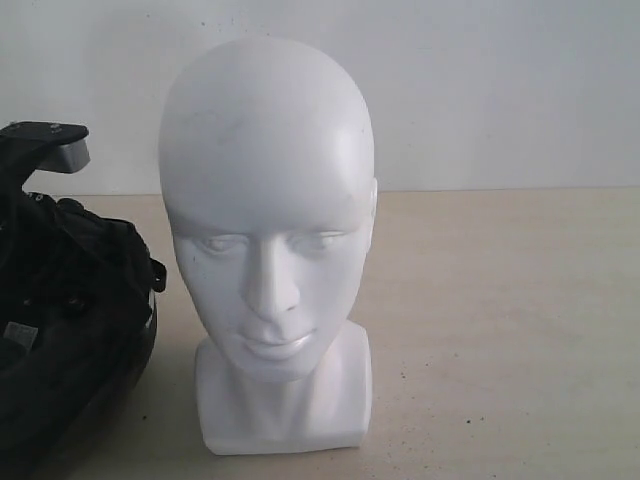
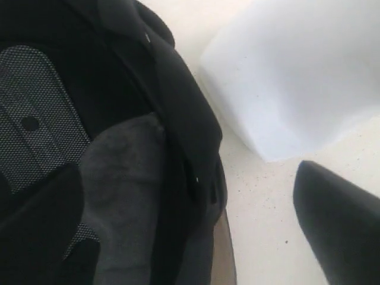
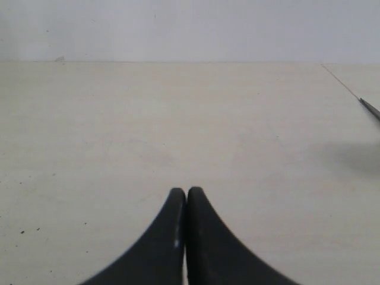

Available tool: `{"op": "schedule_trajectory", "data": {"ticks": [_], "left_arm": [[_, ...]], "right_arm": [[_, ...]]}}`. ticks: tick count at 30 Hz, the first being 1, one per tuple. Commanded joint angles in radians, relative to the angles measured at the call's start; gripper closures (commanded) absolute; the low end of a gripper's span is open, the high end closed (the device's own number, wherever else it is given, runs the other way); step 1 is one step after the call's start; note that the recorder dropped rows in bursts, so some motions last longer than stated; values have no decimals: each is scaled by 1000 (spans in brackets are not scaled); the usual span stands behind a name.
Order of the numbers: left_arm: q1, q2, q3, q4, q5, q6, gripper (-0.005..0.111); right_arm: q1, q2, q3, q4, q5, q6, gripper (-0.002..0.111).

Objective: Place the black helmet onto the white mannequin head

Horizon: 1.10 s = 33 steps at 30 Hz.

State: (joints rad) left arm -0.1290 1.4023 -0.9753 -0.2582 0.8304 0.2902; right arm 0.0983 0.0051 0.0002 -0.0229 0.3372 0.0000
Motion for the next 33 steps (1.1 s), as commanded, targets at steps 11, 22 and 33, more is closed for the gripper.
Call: {"op": "schedule_trajectory", "data": {"ticks": [11,22,33], "left_arm": [[91,63,-8,-17,5,13,16],[91,113,-8,-61,71,15,16],[91,127,-8,-167,78,66,16]], "right_arm": [[-7,-5,0,-7,-8,0,108],[-7,-5,0,-7,-8,0,108],[-7,-5,0,-7,-8,0,108]]}}
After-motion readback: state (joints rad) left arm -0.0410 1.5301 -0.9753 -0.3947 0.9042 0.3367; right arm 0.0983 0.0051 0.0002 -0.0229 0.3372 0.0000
